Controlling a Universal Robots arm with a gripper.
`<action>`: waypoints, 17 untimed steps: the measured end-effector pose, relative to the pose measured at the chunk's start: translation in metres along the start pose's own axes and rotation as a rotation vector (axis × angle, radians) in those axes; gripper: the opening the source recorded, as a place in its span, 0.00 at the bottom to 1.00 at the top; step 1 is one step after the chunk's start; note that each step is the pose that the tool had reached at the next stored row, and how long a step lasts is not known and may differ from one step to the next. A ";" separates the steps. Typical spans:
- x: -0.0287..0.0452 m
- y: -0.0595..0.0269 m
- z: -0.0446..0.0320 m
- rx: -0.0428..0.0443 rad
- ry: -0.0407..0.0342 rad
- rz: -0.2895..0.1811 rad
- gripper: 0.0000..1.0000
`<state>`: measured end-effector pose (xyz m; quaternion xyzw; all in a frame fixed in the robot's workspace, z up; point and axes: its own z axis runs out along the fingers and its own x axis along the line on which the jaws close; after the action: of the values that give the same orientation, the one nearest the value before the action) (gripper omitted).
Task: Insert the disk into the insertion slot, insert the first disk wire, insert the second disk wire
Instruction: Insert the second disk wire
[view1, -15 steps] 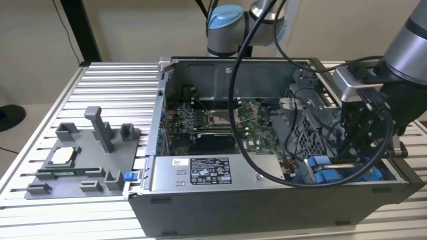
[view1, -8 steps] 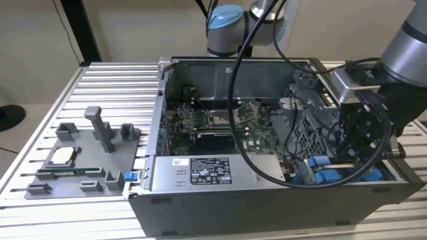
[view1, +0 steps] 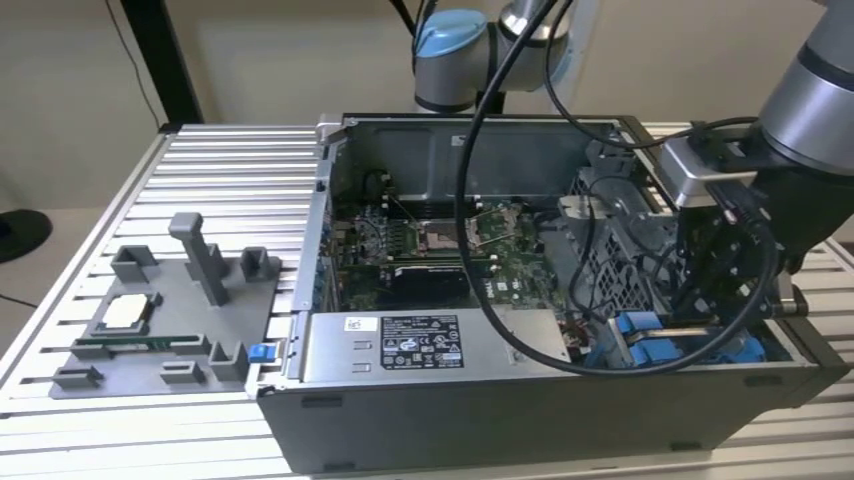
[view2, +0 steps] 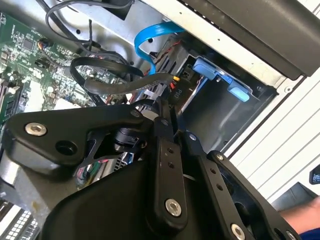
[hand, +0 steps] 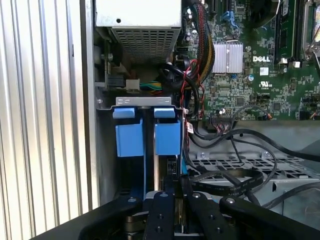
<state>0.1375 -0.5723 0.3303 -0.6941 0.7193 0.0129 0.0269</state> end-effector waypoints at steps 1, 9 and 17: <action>0.0000 0.0000 0.0000 0.0000 0.0000 0.000 0.00; 0.0005 0.0000 0.0014 -0.0001 -0.0029 0.000 1.00; -0.0004 -0.0003 -0.0150 -0.0001 -0.0028 0.000 1.00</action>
<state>0.1374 -0.5727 0.3453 -0.6940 0.7193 0.0139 0.0279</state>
